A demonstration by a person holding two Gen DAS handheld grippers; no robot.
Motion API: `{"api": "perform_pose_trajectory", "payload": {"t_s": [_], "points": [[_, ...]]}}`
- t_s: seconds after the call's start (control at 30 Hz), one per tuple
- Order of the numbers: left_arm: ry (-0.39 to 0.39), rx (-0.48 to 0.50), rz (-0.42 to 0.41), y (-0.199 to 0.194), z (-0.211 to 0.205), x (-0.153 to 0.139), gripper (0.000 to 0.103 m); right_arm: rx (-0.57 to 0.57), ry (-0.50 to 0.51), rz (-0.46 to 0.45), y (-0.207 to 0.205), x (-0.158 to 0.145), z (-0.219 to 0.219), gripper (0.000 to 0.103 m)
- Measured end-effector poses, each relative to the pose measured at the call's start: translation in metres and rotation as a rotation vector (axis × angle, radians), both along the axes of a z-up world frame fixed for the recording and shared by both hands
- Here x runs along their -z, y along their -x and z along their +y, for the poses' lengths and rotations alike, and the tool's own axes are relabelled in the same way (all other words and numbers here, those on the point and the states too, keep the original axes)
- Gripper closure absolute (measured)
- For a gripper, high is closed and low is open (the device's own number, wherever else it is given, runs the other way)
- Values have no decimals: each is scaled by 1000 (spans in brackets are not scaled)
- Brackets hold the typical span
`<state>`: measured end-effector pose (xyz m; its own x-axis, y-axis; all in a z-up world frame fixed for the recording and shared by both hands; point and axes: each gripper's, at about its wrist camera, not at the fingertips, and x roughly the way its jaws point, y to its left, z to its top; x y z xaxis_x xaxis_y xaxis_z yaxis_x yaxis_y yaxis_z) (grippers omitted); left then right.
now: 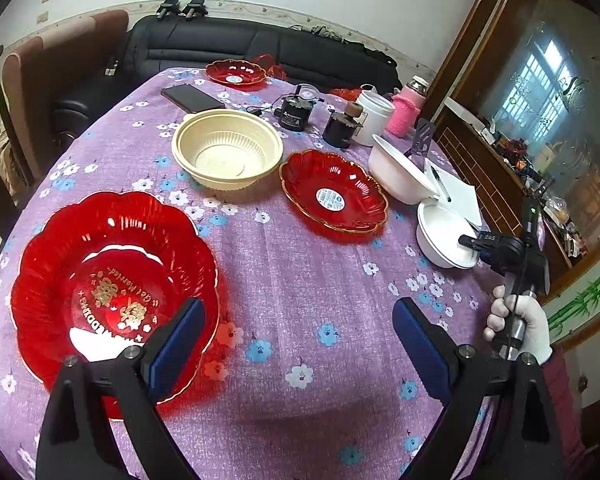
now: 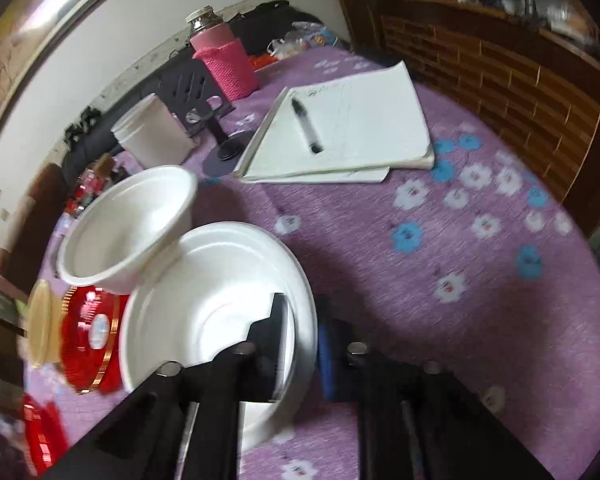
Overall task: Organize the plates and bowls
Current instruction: 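Grasp the white disposable plate rim with the right gripper and lift, then lower the white plate onto the tablecloth and open the right gripper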
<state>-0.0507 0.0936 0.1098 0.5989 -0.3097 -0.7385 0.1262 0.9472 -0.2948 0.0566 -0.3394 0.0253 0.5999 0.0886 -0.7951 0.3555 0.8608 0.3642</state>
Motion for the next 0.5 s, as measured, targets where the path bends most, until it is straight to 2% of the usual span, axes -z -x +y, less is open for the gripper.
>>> {"api": "perform_pose_trajectory", "payload": {"t_s": [0.1, 0.23, 0.3, 0.33, 0.4, 0.5], "points": [[3, -6, -1, 1, 0, 0, 9, -77, -91, -18, 17, -5, 7, 92], [24, 7, 11, 3, -5, 3, 9, -273, -346, 10, 39, 6, 27, 92], [33, 19, 24, 4, -9, 7, 9, -386, -491, 58, 47, 18, 44, 92], [34, 21, 29, 4, -11, 9, 9, -399, -534, 96, 52, 27, 50, 91], [43, 23, 44, 5, -12, 13, 9, -362, -485, 150, 59, 37, 57, 88], [57, 20, 58, 9, -11, 16, 9, -328, -267, 104, 69, 21, 64, 88]]}}
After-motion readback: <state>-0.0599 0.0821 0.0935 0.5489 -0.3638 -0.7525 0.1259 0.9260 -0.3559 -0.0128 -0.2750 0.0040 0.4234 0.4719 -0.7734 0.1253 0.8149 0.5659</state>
